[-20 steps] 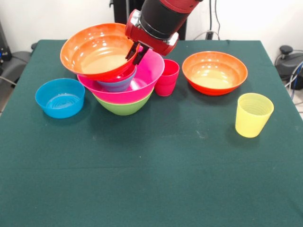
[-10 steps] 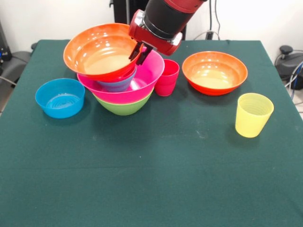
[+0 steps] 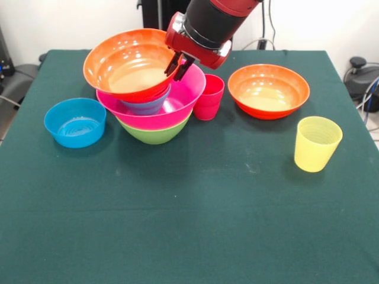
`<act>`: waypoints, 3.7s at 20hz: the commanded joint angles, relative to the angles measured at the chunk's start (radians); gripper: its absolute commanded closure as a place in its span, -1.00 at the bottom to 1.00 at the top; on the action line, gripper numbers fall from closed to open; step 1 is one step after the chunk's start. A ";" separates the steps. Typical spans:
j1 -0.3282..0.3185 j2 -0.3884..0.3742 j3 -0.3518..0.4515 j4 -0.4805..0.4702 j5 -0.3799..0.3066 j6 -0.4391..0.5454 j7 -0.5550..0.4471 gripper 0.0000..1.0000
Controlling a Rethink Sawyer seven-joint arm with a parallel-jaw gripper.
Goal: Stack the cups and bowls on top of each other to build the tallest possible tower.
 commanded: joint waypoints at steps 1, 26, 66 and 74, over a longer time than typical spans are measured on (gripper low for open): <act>0.016 0.040 0.068 0.034 0.003 -0.075 0.184 1.00; 0.035 0.045 0.057 0.059 0.001 -0.107 0.201 1.00; 0.030 0.069 0.025 0.094 -0.025 -0.189 0.171 1.00; 0.023 0.090 0.023 0.084 -0.023 -0.198 0.151 1.00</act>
